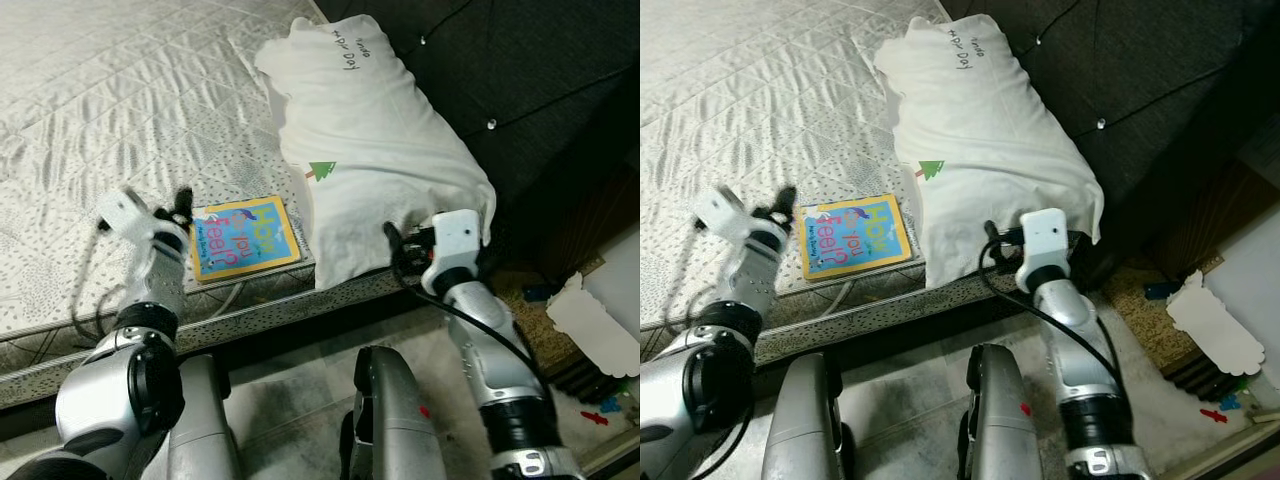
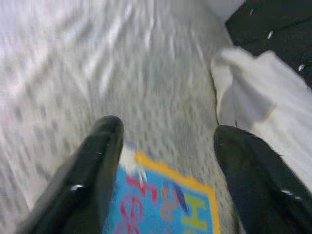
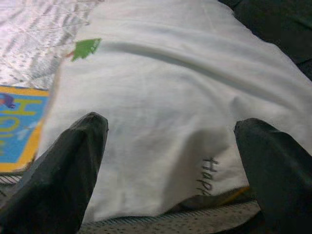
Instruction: Clean up the room
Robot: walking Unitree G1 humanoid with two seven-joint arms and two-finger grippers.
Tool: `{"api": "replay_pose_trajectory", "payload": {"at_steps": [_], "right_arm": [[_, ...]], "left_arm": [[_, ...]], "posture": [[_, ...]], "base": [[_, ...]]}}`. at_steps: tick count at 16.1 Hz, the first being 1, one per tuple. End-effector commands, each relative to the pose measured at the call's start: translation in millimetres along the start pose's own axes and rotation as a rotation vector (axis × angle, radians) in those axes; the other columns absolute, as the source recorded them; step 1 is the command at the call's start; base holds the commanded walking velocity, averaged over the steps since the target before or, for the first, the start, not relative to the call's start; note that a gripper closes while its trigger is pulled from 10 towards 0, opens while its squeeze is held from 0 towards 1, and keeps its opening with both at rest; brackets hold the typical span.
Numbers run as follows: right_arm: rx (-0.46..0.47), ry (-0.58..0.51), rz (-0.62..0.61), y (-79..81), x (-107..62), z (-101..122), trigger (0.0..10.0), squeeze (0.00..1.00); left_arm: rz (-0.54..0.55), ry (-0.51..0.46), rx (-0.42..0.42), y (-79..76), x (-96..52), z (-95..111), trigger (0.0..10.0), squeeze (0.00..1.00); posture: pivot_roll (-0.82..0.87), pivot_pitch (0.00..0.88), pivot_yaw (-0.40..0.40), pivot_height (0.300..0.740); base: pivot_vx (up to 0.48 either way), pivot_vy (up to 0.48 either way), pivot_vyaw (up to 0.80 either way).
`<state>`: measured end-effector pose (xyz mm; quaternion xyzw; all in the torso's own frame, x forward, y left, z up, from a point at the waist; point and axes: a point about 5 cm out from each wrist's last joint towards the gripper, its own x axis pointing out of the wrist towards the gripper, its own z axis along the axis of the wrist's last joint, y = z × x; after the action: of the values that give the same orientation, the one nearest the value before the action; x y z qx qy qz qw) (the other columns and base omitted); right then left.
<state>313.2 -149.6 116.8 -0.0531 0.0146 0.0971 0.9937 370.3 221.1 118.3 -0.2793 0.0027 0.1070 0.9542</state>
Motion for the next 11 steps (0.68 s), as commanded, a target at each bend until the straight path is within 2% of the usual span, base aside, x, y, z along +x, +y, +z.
{"api": "replay_pose_trajectory", "payload": {"at_steps": [1, 3, 4, 5, 6, 8, 9, 10, 11], "right_arm": [[0.009, -0.004, 0.0, 3.0, 4.7, 1, 10.0, 0.0], [0.041, -0.015, 0.02, 12.4, 11.7, 2, 10.0, 0.0], [0.058, -0.021, 0.031, 17.6, 15.0, 3, 10.0, 0.0], [0.088, -0.03, 0.047, 24.8, 18.1, 4, 10.0, 0.0], [0.112, -0.037, 0.065, 32.9, 22.8, 5, 10.0, 0.0], [0.138, -0.059, 0.108, 47.2, 31.7, 10, 10.0, 0.0], [0.142, -0.066, 0.115, 49.9, 34.4, 11, 10.0, 0.0], [0.139, -0.078, 0.124, 52.9, 38.4, 14, 10.0, 0.0], [0.132, -0.101, 0.129, 55.1, 43.8, 19, 10.0, 0.0]], "left_arm": [[-0.007, -0.057, 0.103, 0.4, -5.2, 5, 10.0, 1.0], [-0.057, -0.119, 0.253, -4.9, -24.7, 4, 10.0, 1.0], [-0.051, -0.113, 0.318, -4.1, -35.3, -1, 10.0, 1.0], [-0.013, -0.095, 0.397, 0.5, -52.6, -9, 10.0, 1.0], [0.03, -0.075, 0.42, 6.2, -66.5, -16, 10.0, 1.0], [0.145, -0.086, 0.503, 18.8, -78.5, -19, 10.0, 1.0], [0.152, -0.074, 0.478, 18.3, -78.6, -19, 10.0, 0.91], [0.165, -0.053, 0.494, 14.9, -78.0, -17, 10.0, 0.0], [0.2, -0.067, 0.592, 9.2, -72.5, -10, 10.0, 0.0]], "posture": [[-0.03, 0.07, -0.062, 0.562], [0.01, 0.058, -0.056, 0.562], [0.03, 0.05, -0.051, 0.562], [0.04, 0.043, -0.047, 0.562], [0.07, 0.023, -0.037, 0.562], [0.1, 0.0, -0.032, 0.562], [0.1, 0.0, -0.032, 0.562], [0.11, 0.0, -0.032, 0.562], [0.12, 0.0, -0.031, 0.562]], "base": [[0.0, 0.0, 0.0], [0.0, 0.0, 0.0], [0.0, 0.0, 0.0], [0.0, 0.0, 0.0], [0.0, 0.0, 0.0], [0.0, 0.0, 0.0], [0.0, 0.0, 0.0], [0.0, 0.0, 0.0], [0.0, 0.0, 0.0]]}}
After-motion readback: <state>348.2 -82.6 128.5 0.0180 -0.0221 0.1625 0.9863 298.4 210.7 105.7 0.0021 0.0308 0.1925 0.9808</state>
